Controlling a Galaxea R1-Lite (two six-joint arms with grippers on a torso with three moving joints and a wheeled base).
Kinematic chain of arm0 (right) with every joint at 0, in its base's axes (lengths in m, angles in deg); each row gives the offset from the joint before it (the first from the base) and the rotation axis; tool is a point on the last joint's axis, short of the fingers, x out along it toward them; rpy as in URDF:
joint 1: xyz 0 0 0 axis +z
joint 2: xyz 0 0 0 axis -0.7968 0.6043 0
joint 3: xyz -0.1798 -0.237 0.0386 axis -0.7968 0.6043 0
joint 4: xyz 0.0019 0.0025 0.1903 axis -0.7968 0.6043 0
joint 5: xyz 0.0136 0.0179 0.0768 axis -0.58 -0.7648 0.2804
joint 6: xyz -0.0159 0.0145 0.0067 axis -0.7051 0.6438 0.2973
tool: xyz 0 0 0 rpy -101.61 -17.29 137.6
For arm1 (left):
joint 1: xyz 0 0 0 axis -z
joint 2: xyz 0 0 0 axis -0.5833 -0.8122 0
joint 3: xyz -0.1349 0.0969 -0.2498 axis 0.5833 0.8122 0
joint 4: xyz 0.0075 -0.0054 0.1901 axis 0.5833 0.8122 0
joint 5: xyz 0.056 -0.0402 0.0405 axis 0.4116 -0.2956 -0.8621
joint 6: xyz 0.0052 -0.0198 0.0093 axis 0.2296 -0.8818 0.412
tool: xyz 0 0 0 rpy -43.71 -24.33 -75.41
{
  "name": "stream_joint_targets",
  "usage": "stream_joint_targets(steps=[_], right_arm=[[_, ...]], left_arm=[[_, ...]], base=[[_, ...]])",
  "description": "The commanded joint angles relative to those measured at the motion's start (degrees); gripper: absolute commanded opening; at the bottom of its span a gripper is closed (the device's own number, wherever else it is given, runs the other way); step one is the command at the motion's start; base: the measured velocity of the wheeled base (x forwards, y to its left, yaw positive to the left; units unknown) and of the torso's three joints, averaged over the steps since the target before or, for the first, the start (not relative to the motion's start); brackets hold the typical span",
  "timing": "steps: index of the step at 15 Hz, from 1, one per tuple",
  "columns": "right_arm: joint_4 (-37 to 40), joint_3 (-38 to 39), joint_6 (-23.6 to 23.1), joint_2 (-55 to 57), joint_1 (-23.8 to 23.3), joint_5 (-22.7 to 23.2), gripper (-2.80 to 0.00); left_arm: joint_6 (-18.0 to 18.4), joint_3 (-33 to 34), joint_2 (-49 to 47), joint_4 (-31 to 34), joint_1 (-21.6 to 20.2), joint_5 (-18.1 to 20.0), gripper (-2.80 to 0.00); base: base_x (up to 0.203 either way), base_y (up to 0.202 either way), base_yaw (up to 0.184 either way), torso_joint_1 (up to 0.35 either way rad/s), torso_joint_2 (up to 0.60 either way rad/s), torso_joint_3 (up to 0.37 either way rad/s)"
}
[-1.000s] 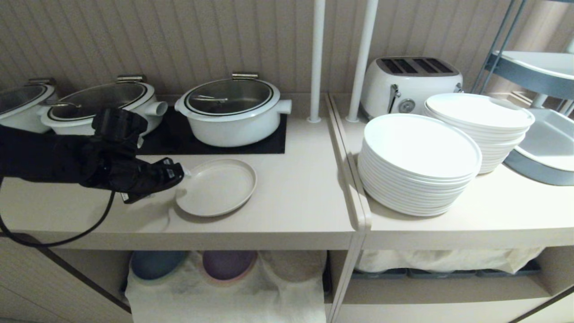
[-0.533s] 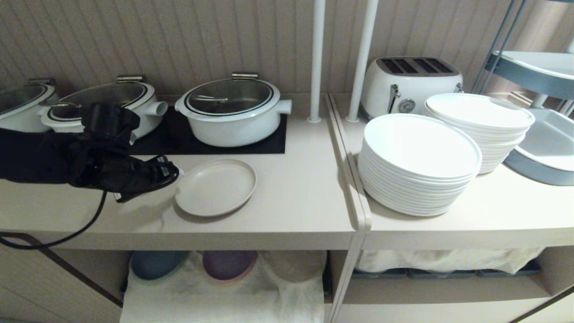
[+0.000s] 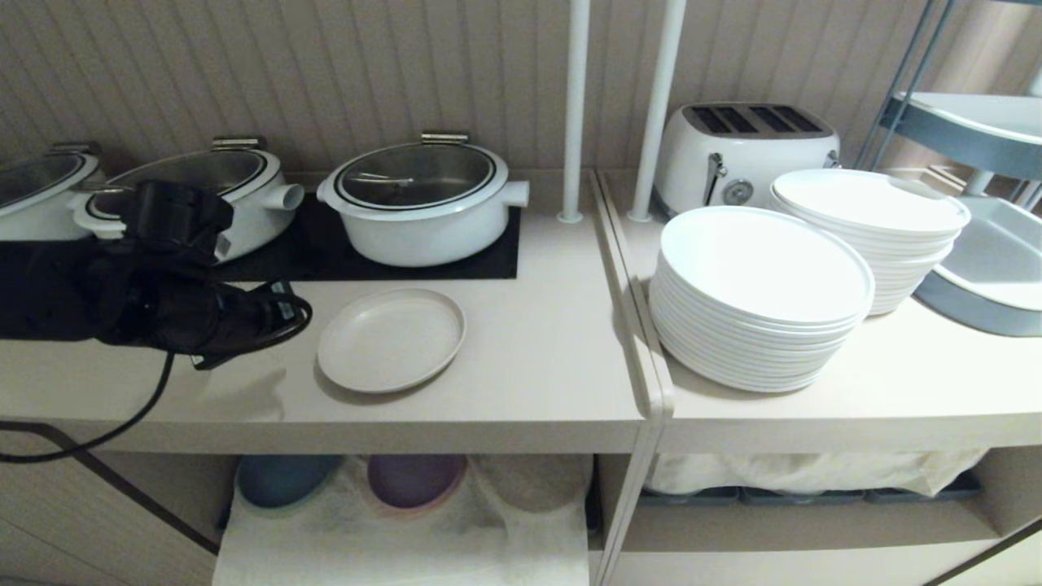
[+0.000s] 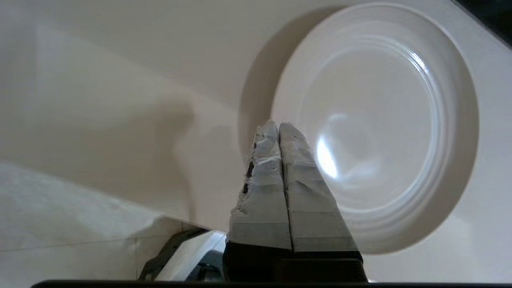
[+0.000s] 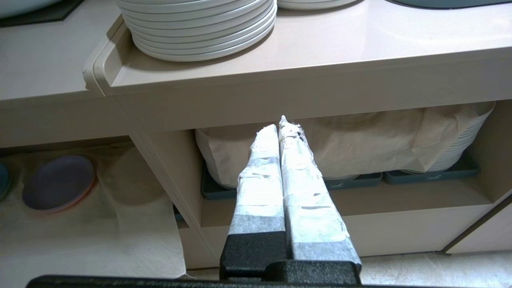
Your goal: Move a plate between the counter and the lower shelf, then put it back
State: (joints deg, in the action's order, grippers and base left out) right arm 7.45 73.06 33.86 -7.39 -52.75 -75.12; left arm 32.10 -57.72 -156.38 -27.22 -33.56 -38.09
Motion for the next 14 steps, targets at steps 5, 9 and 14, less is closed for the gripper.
stream_joint_targets(steps=[5, 9, 14], right_arm=[[-0.03, 0.00, 0.02, 0.00, 0.01, -0.01, -2.80], [-0.03, 0.00, 0.02, 0.00, 0.01, -0.01, -2.80], [-0.03, 0.00, 0.02, 0.00, 0.01, -0.01, -2.80]], left_arm=[[4.55, 8.25, 8.40, -0.21, -1.26, 0.04, -2.80], [4.90, 11.23, 14.45, -0.22, -1.33, -0.15, -2.80], [7.81, 15.42, 21.73, -0.22, -1.27, -1.53, -2.80]], base=[[0.000, 0.000, 0.000, 0.000, 0.00, 0.000], [0.000, 0.000, 0.000, 0.000, 0.00, 0.000], [0.000, 0.000, 0.000, 0.000, 0.00, 0.000]])
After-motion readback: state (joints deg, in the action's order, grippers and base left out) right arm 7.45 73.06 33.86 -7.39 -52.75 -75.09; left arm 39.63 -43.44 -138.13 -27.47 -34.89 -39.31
